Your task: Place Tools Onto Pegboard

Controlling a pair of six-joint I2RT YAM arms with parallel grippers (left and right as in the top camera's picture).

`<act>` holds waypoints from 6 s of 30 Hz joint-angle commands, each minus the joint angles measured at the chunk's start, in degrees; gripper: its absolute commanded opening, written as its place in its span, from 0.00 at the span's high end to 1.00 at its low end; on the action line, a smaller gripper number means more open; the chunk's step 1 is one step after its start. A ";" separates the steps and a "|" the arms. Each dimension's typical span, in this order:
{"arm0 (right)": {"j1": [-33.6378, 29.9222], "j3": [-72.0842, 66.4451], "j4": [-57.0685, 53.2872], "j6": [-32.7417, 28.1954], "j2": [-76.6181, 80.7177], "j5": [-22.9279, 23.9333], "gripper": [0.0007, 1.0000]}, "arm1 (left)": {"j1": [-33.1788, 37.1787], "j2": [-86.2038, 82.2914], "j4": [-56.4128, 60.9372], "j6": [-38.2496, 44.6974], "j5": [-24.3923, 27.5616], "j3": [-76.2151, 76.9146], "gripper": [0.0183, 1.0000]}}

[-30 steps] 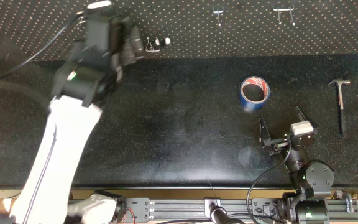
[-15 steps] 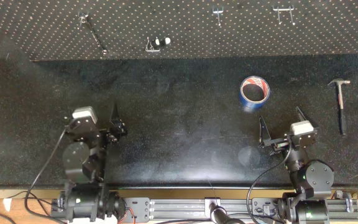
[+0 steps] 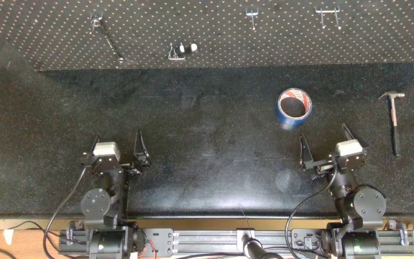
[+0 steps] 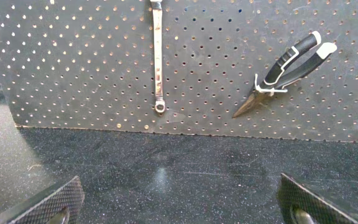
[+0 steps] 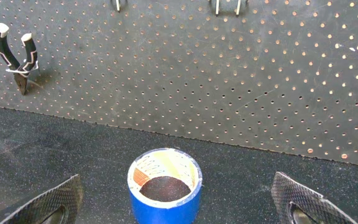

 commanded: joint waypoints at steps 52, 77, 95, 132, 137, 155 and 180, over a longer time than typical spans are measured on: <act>16.81 72.57 -40.85 16.87 102.49 15.52 0.02 | -0.66 -1.44 -1.33 -0.50 1.88 -0.09 0.00; 31.80 72.57 -9.05 12.09 86.27 23.91 0.92 | -0.66 -1.44 -1.33 -0.48 1.88 -0.09 0.00; 30.80 72.57 8.68 10.82 98.47 29.57 0.92 | -0.66 -1.44 -1.33 -0.48 1.88 -0.09 0.00; -34.14 63.76 -49.70 -23.89 98.33 14.40 0.02 | -0.66 -1.44 -1.33 -0.48 1.88 -0.09 0.00; -36.92 63.76 -47.06 -24.00 99.47 13.16 0.02 | -0.66 -1.44 -1.33 -0.48 1.88 -0.09 0.00; -38.01 63.76 -44.06 -25.86 92.32 -7.30 0.93 | -0.66 -1.44 -1.33 -0.50 1.88 -0.09 0.00; -5.38 63.76 -27.26 -5.53 77.48 -2.03 0.92 | -0.66 -1.44 -1.33 -0.48 1.88 -0.09 0.00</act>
